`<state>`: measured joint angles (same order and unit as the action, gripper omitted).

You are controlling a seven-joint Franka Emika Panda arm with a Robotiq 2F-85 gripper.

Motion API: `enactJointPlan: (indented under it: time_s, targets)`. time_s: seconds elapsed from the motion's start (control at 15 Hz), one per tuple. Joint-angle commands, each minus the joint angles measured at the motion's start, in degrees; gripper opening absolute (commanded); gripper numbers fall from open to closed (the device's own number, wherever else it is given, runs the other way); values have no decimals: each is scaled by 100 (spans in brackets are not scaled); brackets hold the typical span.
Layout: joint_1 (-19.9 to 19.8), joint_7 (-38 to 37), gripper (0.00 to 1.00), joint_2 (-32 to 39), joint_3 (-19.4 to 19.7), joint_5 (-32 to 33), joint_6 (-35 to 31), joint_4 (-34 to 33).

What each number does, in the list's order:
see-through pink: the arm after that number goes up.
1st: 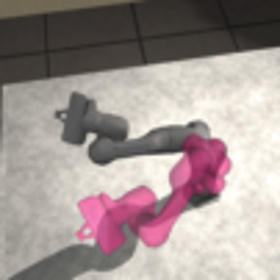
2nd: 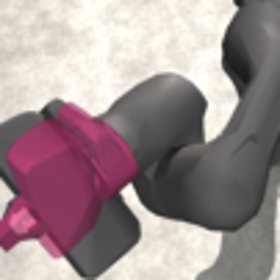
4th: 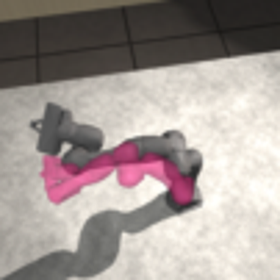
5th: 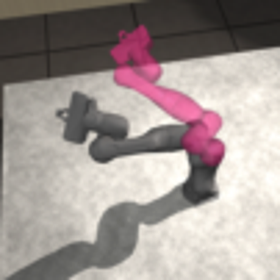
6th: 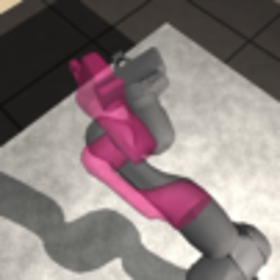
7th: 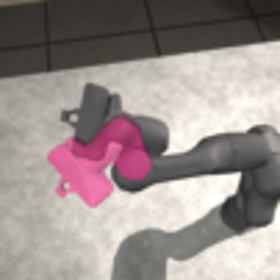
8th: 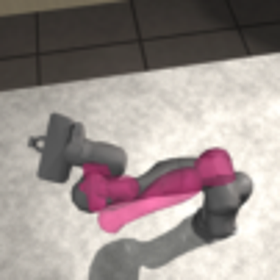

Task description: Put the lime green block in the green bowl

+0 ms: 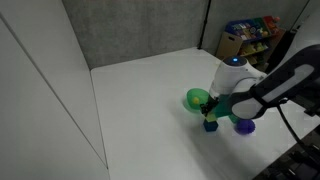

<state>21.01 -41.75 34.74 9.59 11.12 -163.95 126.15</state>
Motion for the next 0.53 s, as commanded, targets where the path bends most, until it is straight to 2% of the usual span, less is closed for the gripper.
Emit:
enactJointPlan:
  time_s: [0.0,0.2,0.47]
  targets:
    - [-665,796,26,-247,-558,-729,390,-249]
    - [-793,1020,26,-146,-492,-1068,791,-729]
    - [-820,898,26,98,-240,-1072,1101,-1391]
